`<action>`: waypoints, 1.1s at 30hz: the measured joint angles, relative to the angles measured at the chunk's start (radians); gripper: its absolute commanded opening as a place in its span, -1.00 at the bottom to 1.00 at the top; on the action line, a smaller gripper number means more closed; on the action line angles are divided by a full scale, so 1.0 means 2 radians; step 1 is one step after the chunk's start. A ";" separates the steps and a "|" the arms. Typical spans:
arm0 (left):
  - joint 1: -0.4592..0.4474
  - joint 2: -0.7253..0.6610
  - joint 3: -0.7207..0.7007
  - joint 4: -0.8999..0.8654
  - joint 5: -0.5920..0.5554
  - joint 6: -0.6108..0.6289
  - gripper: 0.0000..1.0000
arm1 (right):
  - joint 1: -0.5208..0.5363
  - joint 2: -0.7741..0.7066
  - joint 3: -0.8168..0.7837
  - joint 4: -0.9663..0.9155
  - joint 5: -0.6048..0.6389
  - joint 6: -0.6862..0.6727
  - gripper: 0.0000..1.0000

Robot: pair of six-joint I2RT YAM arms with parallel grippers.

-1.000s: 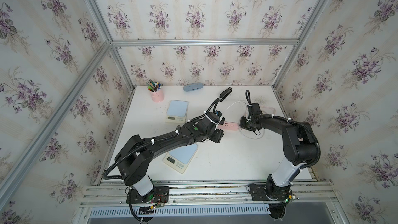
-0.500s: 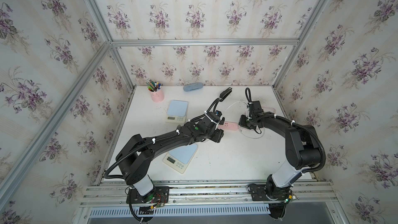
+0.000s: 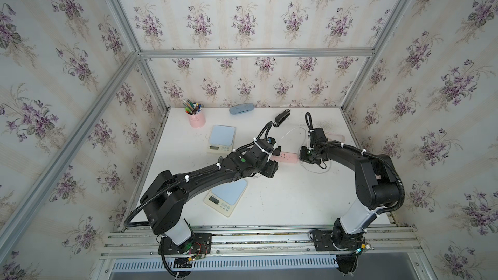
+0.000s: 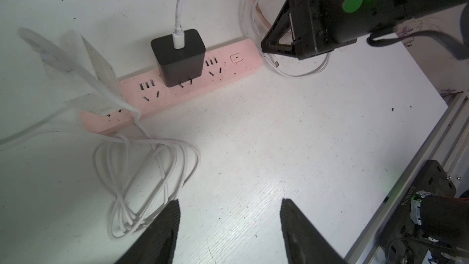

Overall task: Charge the electronic scale
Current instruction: Pick up the charging cable from the center of the board.

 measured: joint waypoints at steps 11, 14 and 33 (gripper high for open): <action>-0.001 0.005 0.027 -0.005 0.006 0.002 0.31 | 0.001 0.001 -0.001 -0.016 0.024 -0.005 -0.94; 0.001 0.005 0.034 -0.005 0.006 0.009 0.31 | 0.000 0.002 0.002 -0.017 0.016 -0.004 -1.00; 0.009 -0.025 0.035 0.026 0.030 0.052 0.31 | 0.009 -0.278 -0.144 0.074 -0.098 0.117 -1.00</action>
